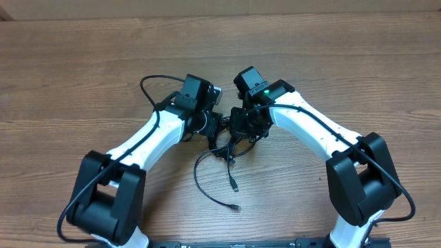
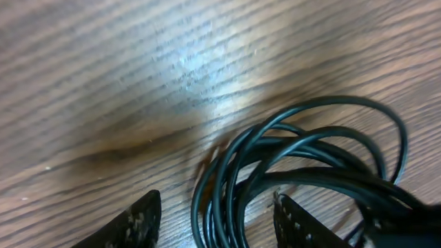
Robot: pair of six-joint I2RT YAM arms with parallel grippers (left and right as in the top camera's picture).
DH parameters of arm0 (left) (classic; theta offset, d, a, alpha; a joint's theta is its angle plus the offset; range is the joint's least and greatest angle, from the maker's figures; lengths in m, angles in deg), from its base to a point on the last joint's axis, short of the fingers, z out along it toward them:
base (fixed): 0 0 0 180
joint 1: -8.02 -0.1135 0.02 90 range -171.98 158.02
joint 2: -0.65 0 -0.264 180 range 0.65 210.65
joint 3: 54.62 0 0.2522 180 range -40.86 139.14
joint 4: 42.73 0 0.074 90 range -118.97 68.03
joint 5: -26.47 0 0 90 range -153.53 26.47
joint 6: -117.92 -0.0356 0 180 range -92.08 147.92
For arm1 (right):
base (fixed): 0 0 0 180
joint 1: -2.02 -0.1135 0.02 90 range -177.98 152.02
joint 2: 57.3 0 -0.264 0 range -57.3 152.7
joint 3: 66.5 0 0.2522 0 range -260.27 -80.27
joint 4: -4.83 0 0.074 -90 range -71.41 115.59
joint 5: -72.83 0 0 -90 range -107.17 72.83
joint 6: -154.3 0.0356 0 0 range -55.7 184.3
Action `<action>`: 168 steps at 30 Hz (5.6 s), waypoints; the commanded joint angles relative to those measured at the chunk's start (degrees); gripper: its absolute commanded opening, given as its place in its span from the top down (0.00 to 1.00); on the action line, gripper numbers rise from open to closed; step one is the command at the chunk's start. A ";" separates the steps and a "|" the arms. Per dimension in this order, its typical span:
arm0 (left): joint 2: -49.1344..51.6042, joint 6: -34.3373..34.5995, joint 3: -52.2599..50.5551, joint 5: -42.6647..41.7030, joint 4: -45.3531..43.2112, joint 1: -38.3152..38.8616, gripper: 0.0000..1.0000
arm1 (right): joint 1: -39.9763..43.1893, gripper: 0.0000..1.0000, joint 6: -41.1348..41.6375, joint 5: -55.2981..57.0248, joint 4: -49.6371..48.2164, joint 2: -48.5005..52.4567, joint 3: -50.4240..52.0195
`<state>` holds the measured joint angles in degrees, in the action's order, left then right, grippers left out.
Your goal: Untangle cables
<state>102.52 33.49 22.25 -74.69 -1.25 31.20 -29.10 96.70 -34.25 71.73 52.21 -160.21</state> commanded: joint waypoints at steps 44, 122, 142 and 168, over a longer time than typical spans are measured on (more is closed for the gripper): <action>-18.97 -0.94 9.31 -2.21 21.38 -19.39 0.96 | 8.13 0.96 6.62 33.00 13.57 -1.07 -1.44; -6.23 14.19 13.88 -4.90 14.64 -6.27 0.96 | 2.97 0.96 -6.23 17.57 10.60 -1.07 -1.44; -19.91 6.91 13.97 -1.03 23.71 -21.64 0.80 | 3.04 0.92 -8.26 13.70 9.03 -1.07 -1.44; 2.89 9.29 13.92 -9.79 19.50 -4.15 0.46 | 13.05 0.67 -8.72 10.99 13.70 -5.51 -8.35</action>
<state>102.27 41.90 35.08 -83.52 19.60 24.89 -18.98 87.63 -24.17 84.37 51.41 -163.92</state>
